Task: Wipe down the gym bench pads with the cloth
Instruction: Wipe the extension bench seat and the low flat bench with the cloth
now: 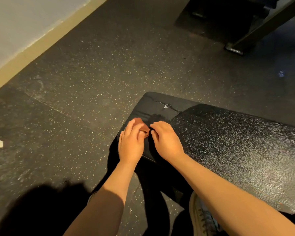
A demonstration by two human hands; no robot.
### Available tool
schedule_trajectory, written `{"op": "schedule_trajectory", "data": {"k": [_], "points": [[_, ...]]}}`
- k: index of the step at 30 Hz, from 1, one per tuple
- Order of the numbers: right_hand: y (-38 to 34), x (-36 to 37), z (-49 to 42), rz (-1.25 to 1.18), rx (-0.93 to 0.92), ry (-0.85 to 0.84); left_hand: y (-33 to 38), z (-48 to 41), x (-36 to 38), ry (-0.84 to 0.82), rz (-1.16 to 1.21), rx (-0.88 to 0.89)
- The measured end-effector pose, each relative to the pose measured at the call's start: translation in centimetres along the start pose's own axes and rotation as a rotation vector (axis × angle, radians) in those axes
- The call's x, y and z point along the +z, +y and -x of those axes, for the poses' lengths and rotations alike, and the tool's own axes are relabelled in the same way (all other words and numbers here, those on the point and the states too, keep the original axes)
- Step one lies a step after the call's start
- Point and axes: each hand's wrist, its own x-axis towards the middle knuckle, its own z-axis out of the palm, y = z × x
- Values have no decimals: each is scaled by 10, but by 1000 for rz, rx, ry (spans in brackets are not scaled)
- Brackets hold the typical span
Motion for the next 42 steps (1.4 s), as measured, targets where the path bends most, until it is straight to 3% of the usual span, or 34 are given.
{"op": "schedule_trajectory", "data": {"k": [3, 9, 12, 16, 20, 27, 35, 42], "points": [[-3, 2, 0, 34, -24, 25, -8, -5, -3, 42, 79, -149], [-23, 10, -5, -31, 107, 42, -4, 6, 12, -10, 125, 51], [-20, 19, -1, 52, 23, 79, -18, -3, 2, -27, 94, -19], [-14, 32, 2, 238, -106, 70, -34, -12, -5, 40, 220, -118], [-17, 33, 1, 289, -101, 56, -27, -1, -4, 59, 246, -145], [-23, 31, 17, 313, -79, 59, -31, 26, 2, 60, 179, 1], [-25, 35, 11, 352, -107, -3, -30, -14, -10, -7, 253, -154], [-23, 33, 16, 266, -122, 34, -25, 9, -10, 49, 232, -257]]}}
